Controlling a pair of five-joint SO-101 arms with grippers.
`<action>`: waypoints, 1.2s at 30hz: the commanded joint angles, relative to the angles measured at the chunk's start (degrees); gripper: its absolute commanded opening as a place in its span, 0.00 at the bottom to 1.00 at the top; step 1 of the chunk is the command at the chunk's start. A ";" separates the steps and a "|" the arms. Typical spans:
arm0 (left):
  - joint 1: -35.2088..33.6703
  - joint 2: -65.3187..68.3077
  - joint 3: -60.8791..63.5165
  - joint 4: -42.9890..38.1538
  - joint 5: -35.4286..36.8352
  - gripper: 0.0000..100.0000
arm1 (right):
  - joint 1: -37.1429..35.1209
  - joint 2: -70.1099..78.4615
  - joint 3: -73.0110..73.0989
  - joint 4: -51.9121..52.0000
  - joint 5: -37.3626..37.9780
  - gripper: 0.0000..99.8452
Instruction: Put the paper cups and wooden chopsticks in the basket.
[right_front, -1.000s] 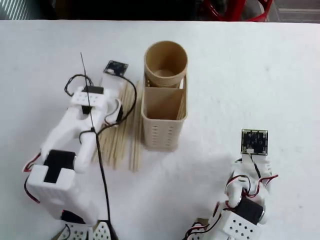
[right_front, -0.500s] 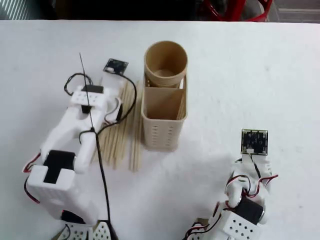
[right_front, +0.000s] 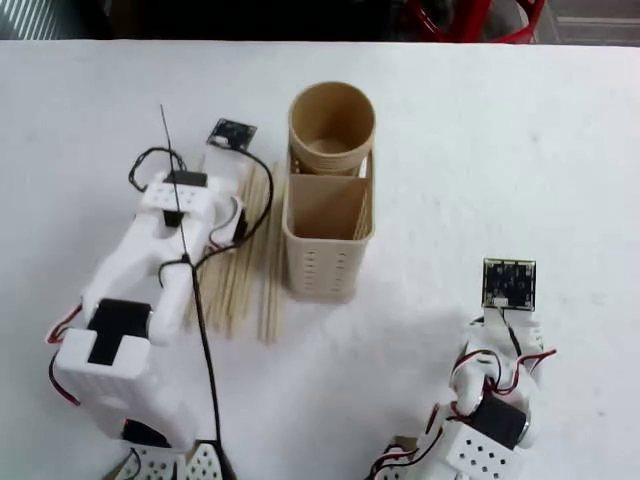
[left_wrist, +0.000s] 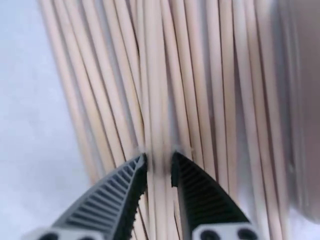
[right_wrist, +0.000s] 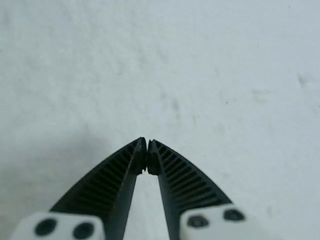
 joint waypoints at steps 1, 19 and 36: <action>-0.04 -0.04 -1.32 -0.70 -0.26 0.10 | 0.48 -0.13 0.53 0.22 0.09 0.02; -0.48 0.84 -4.66 1.32 -0.26 0.03 | 0.48 -0.13 0.53 0.22 0.09 0.02; -0.48 -1.19 -3.87 3.34 0.35 0.06 | 0.48 -0.13 0.53 0.22 0.09 0.02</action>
